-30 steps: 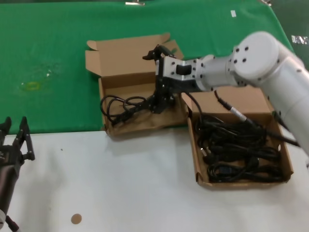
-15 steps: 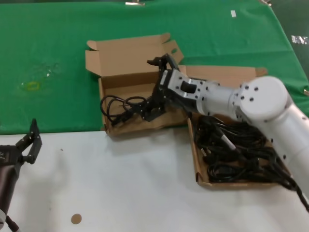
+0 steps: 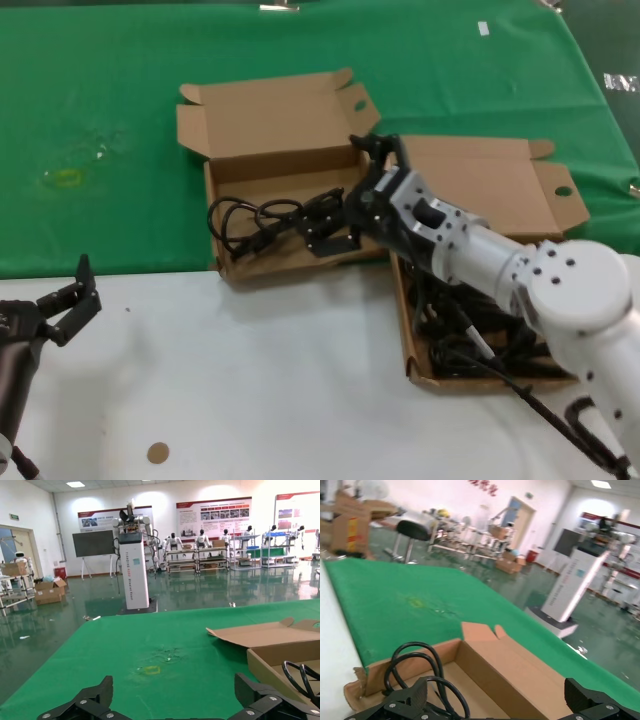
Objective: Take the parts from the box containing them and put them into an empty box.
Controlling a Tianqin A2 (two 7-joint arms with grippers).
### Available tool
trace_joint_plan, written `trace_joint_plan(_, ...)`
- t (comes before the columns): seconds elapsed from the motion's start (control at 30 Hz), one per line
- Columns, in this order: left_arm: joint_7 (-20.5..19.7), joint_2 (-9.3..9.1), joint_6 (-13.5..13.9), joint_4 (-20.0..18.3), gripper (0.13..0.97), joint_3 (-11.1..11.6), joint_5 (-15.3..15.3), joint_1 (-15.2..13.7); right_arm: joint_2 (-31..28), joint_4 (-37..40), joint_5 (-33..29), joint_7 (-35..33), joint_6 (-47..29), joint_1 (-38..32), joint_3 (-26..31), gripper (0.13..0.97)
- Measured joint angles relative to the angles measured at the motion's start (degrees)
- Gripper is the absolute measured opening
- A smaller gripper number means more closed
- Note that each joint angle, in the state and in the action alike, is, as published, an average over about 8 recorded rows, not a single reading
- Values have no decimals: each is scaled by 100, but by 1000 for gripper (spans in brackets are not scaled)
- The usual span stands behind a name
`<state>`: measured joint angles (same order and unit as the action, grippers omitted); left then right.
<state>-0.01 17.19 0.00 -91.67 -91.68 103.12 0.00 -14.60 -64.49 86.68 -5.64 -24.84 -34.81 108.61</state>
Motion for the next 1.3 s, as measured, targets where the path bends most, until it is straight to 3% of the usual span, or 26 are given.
trace_joint_plan(0.17, 0, 0, 0, 0, 851, 0, 0, 0, -36, -379, 229, 79, 346, 482, -235, 966)
trace_joint_plan(0.3, 0, 0, 0, 0, 851, 0, 0, 0, -65, -684, 412, 141, 622, 874, -425, 966)
trace_joint_plan(0.57, 0, 0, 0, 0, 944, 0, 0, 0, -123, -1295, 784, 268, 1184, 1657, -807, 966)
trace_joint_plan(1.03, 4, 0, 0, 0, 966, 0, 1, 0, -221, -2325, 1407, 483, 2125, 2977, -1449, 966)
trace_joint_plan(1.3, 1, 0, 0, 0, 966, 0, 1, 0, -241, -2526, 1528, 524, 2308, 3233, -1574, 966)
